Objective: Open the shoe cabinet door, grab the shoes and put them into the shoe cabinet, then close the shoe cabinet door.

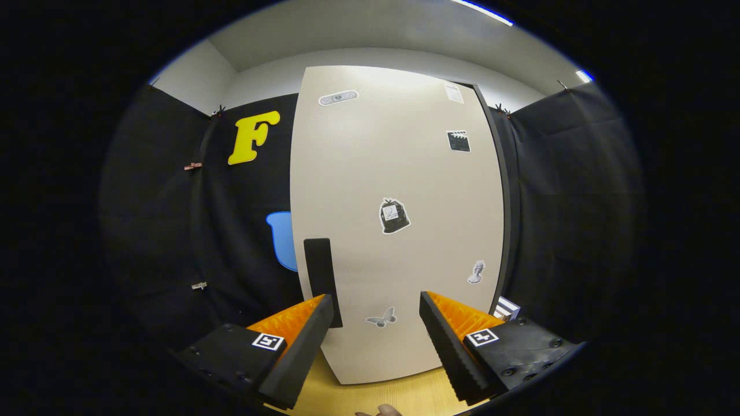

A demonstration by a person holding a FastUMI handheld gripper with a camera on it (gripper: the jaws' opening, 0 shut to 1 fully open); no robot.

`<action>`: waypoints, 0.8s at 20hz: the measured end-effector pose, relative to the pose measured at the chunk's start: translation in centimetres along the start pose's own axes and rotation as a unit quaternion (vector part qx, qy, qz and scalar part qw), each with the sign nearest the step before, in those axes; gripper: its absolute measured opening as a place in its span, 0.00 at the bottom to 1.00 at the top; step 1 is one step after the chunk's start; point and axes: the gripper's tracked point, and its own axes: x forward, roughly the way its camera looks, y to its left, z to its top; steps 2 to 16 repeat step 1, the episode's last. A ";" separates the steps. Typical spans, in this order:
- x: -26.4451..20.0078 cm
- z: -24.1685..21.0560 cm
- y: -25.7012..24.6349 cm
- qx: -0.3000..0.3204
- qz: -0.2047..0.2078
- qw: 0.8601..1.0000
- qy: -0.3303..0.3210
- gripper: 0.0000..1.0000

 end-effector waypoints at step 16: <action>0.0 -0.2 -0.2 -0.001 0.000 1.000 0.003 0.98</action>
